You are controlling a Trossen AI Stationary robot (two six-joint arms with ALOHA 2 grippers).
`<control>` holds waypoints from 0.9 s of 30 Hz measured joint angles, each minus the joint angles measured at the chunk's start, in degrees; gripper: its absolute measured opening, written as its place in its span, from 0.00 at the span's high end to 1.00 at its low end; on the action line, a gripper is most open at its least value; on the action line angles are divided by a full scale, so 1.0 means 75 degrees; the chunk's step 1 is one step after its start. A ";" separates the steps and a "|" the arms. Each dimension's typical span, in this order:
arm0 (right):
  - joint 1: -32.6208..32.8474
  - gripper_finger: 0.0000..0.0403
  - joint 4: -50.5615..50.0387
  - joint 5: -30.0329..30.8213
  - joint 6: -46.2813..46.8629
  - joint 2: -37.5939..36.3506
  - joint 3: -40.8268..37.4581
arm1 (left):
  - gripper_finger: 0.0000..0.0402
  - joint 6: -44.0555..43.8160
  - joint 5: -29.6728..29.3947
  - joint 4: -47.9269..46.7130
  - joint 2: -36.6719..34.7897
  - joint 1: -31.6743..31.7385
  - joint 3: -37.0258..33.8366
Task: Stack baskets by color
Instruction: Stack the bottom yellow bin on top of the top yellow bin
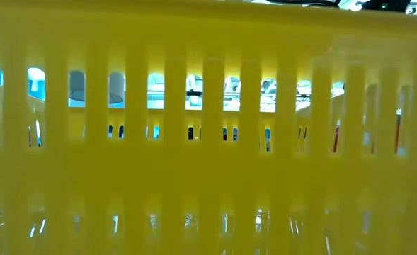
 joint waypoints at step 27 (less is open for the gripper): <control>0.0000 0.72 0.0119 0.0145 0.0005 0.0000 0.0000 | 0.65 -0.0186 0.0303 -0.0946 0.2423 -0.0496 0.1871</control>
